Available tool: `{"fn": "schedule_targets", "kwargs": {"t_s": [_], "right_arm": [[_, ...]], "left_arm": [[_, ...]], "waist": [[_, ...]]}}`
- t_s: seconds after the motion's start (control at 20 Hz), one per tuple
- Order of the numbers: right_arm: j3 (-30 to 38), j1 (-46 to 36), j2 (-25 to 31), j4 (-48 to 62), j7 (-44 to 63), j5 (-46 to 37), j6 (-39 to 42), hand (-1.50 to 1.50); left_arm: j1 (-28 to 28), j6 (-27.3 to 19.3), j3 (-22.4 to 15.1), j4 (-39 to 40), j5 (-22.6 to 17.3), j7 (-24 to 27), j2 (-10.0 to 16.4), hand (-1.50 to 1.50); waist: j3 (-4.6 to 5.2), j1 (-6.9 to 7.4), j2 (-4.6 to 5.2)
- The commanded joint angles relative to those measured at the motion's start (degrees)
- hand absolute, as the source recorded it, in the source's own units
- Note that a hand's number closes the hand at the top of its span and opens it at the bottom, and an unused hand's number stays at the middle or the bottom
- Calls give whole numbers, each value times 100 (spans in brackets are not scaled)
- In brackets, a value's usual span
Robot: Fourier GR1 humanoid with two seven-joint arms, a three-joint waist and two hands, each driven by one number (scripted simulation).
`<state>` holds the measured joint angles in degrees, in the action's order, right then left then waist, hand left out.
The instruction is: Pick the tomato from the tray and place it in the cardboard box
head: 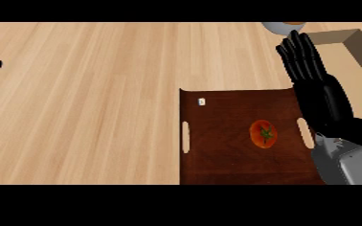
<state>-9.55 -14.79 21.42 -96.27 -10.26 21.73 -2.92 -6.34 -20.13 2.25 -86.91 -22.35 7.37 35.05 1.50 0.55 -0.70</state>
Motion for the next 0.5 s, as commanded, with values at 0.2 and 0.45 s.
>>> {"fn": "schedule_targets", "kwargs": {"t_s": [0.2,0.45], "right_arm": [[605,816,971,-26,-274,473,1337,-150],[1554,1335,362,401,-2510,-328,272,-150]], "left_arm": [[388,649,-586,-394,-482,-1037,-281,0],[465,854,-788,-274,-700,-1136,-551,0]], "waist": [[-163,-146,44],[-177,-231,63]]}}
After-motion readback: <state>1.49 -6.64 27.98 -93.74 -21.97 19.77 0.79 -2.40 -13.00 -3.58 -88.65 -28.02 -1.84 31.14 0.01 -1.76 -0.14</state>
